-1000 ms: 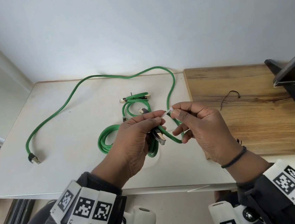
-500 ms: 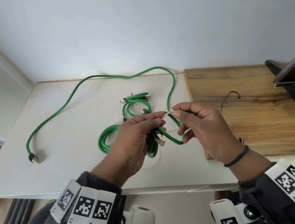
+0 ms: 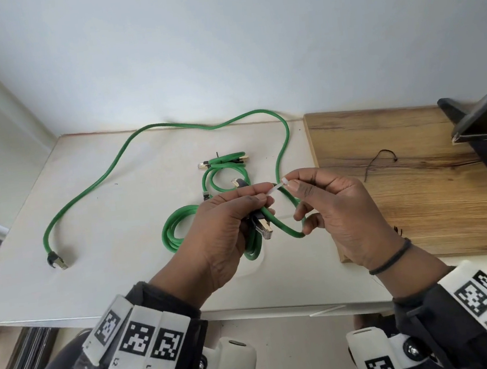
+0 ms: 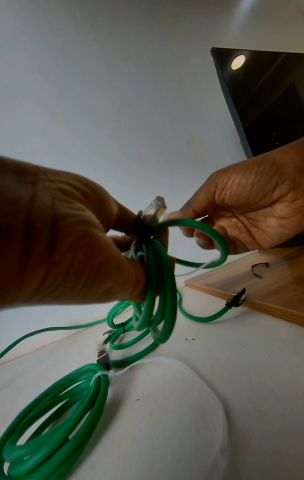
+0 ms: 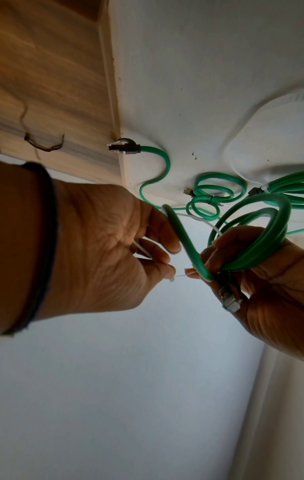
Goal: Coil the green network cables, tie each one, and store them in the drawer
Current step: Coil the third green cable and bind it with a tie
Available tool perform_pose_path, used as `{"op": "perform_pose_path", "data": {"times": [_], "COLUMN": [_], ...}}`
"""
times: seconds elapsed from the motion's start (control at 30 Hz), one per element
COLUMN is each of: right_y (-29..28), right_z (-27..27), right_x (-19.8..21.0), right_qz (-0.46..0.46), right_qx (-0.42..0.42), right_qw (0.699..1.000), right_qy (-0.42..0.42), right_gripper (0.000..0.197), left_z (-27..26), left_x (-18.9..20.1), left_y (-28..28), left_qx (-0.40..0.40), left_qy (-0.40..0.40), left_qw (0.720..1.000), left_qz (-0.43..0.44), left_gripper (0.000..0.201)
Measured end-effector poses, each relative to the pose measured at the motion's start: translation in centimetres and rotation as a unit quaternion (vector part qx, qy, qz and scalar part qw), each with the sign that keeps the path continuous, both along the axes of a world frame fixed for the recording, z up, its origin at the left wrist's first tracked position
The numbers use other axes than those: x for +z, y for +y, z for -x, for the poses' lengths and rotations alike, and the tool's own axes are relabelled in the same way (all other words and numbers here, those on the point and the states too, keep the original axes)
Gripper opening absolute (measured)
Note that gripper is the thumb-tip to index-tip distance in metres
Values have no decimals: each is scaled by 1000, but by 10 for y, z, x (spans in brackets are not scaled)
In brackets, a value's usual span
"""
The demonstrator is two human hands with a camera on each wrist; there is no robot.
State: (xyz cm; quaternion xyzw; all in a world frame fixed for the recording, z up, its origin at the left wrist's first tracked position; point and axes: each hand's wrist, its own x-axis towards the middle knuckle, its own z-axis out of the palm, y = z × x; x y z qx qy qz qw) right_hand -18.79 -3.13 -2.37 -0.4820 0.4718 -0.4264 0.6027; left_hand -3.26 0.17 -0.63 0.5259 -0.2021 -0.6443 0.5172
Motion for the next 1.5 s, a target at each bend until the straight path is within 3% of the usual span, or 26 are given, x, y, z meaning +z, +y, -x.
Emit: {"op": "perform_pose_path", "data": {"times": [0.37, 0.67, 0.8, 0.9, 1.0, 1.07, 1.13, 1.2, 1.33, 1.5], "right_y": [1, 4, 3, 2, 4, 5, 4, 3, 3, 4], "right_z": [0, -1, 2, 4, 5, 6, 6, 5, 4, 1], "right_x": [1, -1, -3, -4, -1, 2, 7, 9, 10, 7], "right_qz": [2, 86, 153, 218, 235, 183, 87, 36, -52, -93], "right_qx": [1, 8, 14, 11, 18, 56, 82, 51, -9, -34], "right_qw": [1000, 988, 967, 922, 900, 923, 961, 979, 992, 989], "right_qy": [6, 126, 202, 319, 367, 334, 249, 196, 116, 107], "right_gripper": [10, 8, 11, 12, 7, 10, 10, 8, 10, 15], "left_z": [0, -1, -2, -1, 2, 2, 2, 3, 6, 9], "left_x": [-1, -5, -8, -10, -13, -14, -16, -16, -18, -21], "left_y": [0, -1, -1, 0, 1, 0, -1, 0, 1, 3], "left_qx": [1, -20, -33, -44, -54, -56, -60, -76, -94, -121], "left_qy": [0, -2, -35, -64, -87, -97, -104, -114, -148, -219], "left_qw": [1000, 1000, 999, 997, 994, 993, 992, 989, 981, 964], "left_qz": [-4, 12, 19, 22, 28, 33, 40, 55, 77, 93], "left_gripper": [21, 19, 18, 18, 18, 17, 16, 19, 20, 20]}}
